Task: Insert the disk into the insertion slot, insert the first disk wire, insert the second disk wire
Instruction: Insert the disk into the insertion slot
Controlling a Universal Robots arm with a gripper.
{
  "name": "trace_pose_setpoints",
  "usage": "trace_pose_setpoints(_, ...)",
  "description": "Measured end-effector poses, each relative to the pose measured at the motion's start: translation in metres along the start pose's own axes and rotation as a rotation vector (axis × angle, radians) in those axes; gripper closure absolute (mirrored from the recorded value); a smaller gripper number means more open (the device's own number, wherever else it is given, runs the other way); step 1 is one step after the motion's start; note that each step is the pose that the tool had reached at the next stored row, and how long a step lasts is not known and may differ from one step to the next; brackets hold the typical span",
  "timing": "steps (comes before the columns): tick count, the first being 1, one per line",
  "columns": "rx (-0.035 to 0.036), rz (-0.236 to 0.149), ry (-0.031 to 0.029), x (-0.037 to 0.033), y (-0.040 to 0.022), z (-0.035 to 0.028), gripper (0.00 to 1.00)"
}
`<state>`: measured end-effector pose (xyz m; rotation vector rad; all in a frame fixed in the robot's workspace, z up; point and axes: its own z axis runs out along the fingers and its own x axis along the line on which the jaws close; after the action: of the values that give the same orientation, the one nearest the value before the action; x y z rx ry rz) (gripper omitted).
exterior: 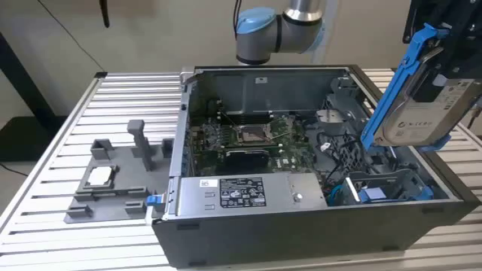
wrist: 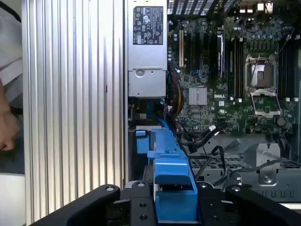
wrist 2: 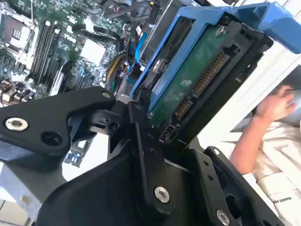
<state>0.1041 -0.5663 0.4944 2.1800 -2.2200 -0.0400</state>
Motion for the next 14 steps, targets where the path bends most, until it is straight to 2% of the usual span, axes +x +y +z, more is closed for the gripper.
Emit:
trace_pose_setpoints(7, 0.0000, 0.000, -0.0002, 0.0000, 0.0000, 0.0010, 0.67)
trace_pose_setpoints(14, 0.0000, 0.000, 0.0002, 0.0003, -0.0006, 0.0060, 0.67)
